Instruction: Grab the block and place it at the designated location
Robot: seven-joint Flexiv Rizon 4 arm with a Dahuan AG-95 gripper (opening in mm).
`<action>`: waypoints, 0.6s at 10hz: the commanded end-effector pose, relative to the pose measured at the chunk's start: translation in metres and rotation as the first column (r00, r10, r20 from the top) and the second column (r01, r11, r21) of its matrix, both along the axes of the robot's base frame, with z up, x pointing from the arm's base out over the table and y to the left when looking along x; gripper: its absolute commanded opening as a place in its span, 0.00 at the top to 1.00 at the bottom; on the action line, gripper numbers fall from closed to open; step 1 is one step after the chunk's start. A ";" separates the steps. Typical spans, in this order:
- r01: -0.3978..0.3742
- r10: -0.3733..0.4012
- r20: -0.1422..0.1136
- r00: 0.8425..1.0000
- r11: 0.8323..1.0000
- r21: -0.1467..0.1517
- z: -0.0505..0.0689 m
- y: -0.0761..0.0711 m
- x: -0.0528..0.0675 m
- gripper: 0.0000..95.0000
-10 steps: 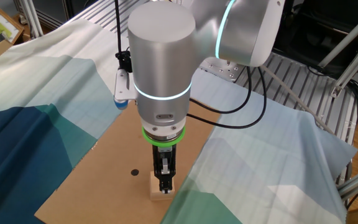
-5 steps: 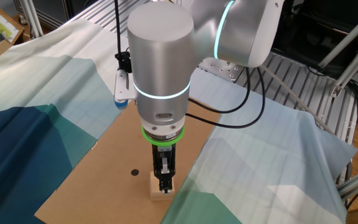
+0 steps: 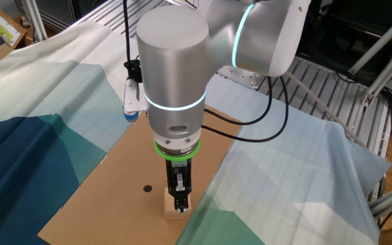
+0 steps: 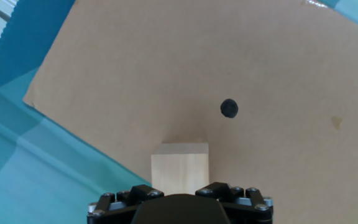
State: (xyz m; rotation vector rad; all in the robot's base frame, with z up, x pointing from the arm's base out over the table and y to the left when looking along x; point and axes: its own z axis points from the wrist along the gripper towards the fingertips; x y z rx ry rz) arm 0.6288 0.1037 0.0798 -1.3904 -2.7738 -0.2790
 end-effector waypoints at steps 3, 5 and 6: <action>-0.091 0.089 -0.086 0.992 0.996 -0.017 -0.001 0.001 0.001 0.20; -0.109 0.101 -0.131 0.986 0.993 -0.049 -0.001 0.001 0.001 0.40; -0.121 0.110 -0.145 0.983 0.990 -0.072 -0.001 0.001 0.001 0.40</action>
